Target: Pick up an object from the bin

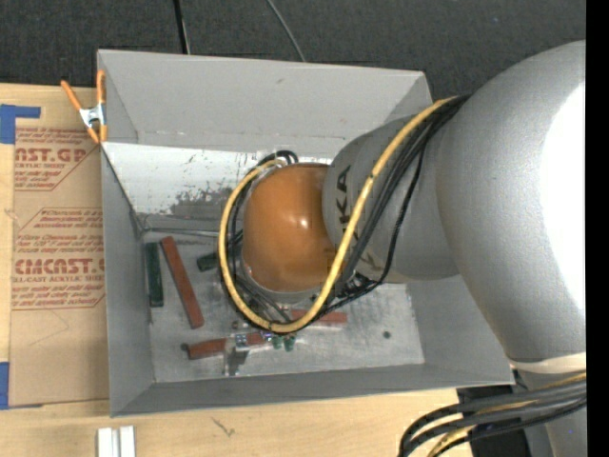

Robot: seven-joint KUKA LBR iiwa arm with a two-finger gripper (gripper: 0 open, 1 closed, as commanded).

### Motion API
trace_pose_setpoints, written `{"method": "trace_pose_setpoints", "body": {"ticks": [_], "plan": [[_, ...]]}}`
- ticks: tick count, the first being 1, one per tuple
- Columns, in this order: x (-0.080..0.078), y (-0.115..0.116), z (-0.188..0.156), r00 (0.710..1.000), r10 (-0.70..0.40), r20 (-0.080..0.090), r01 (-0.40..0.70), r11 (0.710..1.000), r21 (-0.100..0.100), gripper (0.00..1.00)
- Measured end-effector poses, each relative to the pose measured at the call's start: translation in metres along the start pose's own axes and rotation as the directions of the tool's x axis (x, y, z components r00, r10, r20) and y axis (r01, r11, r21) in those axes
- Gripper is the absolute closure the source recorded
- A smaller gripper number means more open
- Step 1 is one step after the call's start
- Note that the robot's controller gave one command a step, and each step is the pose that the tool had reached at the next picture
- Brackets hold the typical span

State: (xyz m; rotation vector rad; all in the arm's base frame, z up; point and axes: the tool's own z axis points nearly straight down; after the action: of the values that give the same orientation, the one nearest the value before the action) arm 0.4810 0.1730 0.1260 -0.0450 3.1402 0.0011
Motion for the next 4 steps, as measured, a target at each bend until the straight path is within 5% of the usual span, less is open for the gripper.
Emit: {"method": "trace_pose_setpoints", "body": {"ticks": [1,2,4], "plan": [[-0.002,-0.045,0.054,0.996,0.087,0.013,-0.087,0.996,-0.006,0.0],[-0.011,-0.06,0.053,1.0,-0.014,-0.004,0.014,1.0,-0.005,1.0],[-0.011,-0.06,0.049,1.0,-0.014,-0.003,0.014,1.0,-0.005,1.0]]}}
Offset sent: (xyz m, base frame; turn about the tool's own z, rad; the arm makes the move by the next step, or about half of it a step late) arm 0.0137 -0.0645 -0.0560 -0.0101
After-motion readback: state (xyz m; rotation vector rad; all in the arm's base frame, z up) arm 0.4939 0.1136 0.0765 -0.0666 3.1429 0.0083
